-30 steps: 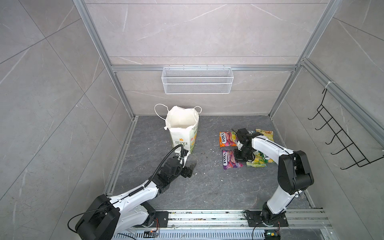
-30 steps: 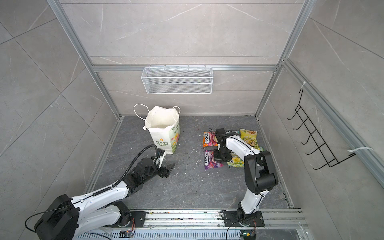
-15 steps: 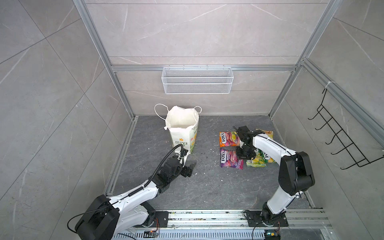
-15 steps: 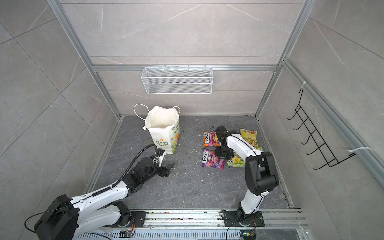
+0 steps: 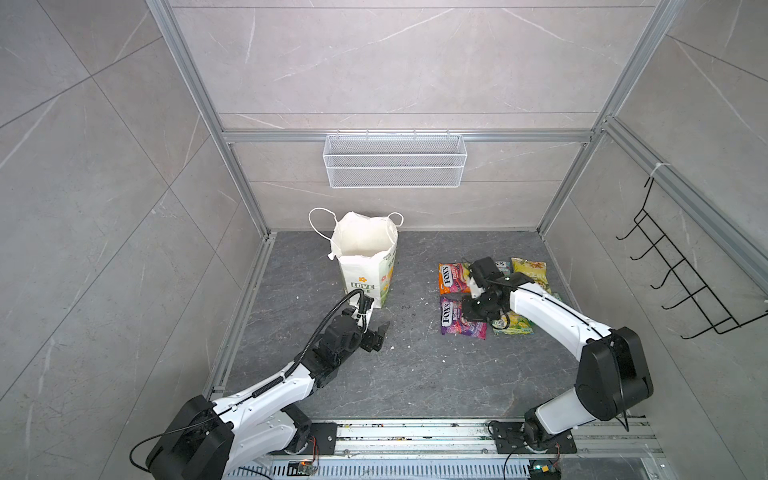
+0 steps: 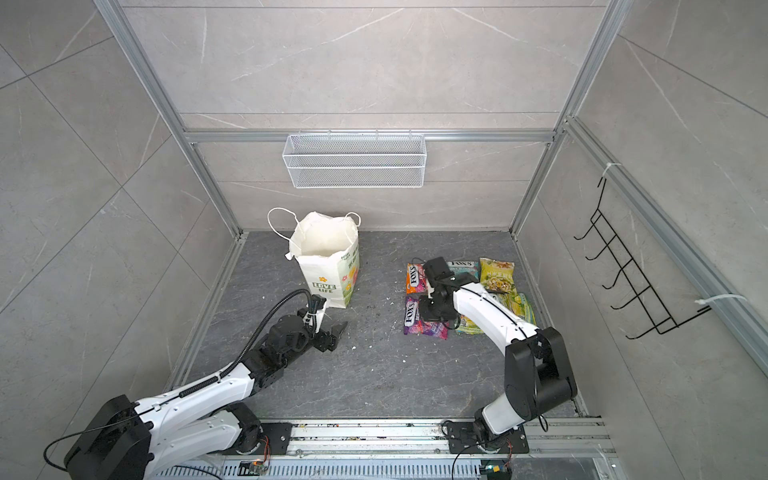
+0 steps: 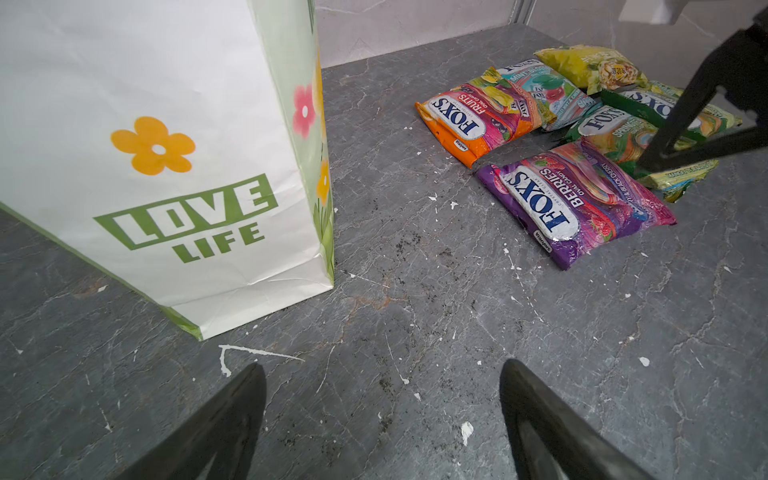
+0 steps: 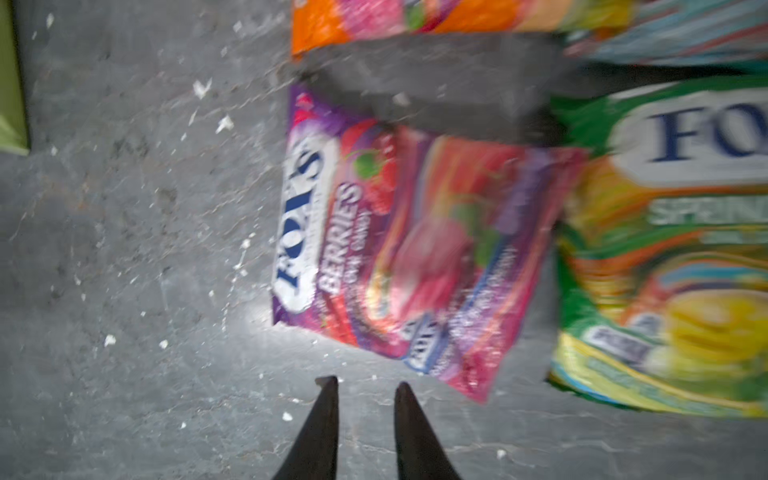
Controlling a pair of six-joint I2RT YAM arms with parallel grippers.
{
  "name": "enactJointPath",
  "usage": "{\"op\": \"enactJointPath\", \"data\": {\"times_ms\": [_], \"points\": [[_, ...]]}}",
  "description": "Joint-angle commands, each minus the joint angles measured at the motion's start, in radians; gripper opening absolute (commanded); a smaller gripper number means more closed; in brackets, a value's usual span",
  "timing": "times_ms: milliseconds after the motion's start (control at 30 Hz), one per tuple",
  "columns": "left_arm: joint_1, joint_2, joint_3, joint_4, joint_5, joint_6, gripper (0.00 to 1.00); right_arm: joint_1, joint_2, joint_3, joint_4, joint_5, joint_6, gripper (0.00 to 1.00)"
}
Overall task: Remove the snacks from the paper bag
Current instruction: 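Lower the pink Berries packet onto the table beside the candy row, then open the right gripper and release the pink packet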
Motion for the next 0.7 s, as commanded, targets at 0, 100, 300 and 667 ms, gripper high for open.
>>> {"op": "enactJointPath", "data": {"times_ms": [0,100,300,667], "points": [[-0.003,0.018,0.036,0.048,-0.015,0.016,0.89,0.069,0.054,0.010,0.032,-0.014,0.038,0.14],[-0.002,0.027,0.047,0.043,-0.006,0.018,0.89,0.109,0.115,0.001,0.026,0.015,0.057,0.11],[-0.002,0.008,0.043,0.019,-0.020,0.019,0.89,0.113,0.149,-0.023,-0.004,0.083,0.099,0.08],[-0.002,-0.011,0.053,-0.002,-0.031,0.028,0.89,0.016,0.196,-0.062,0.025,0.162,0.124,0.07]]}}
